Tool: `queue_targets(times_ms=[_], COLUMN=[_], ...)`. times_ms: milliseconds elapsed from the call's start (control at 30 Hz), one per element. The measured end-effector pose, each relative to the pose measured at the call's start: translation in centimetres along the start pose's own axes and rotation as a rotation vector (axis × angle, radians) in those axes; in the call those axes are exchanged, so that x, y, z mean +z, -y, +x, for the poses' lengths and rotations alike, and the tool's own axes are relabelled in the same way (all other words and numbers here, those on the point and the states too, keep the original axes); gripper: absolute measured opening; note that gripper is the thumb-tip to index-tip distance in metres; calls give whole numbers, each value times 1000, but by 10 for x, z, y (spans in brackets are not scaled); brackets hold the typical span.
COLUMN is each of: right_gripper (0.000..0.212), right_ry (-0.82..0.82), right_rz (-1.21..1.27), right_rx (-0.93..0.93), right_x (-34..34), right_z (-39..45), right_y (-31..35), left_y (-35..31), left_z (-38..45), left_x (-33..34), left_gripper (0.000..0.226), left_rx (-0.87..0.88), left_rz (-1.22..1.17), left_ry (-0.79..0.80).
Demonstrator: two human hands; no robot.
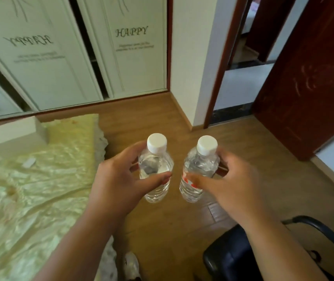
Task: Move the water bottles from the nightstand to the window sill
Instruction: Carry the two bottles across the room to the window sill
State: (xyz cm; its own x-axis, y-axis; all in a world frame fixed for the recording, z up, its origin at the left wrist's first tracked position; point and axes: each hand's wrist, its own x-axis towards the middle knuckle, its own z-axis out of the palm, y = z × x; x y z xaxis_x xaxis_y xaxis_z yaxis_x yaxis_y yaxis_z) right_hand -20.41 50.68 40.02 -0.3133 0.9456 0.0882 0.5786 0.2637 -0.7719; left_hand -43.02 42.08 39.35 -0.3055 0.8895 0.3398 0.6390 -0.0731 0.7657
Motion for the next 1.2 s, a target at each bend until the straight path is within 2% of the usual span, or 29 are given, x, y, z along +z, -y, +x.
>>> queue_targets(times_ms=[300, 500, 833, 1200], right_gripper=[82, 73, 69, 66], right_ry=[118, 87, 65, 85], right_rz=[-14, -12, -23, 4], right_rx=[-61, -73, -44, -55], right_x=[55, 86, 144, 191], right_z=[23, 40, 85, 131], right_y=[40, 65, 111, 131], left_y=[50, 83, 139, 188], left_z=[0, 17, 64, 96], left_x=[-55, -87, -136, -162], left_gripper=[77, 79, 77, 77], left_rx=[-71, -82, -48, -79], left_rz=[-44, -70, -76, -71], left_ry=[-122, -135, -137, -144])
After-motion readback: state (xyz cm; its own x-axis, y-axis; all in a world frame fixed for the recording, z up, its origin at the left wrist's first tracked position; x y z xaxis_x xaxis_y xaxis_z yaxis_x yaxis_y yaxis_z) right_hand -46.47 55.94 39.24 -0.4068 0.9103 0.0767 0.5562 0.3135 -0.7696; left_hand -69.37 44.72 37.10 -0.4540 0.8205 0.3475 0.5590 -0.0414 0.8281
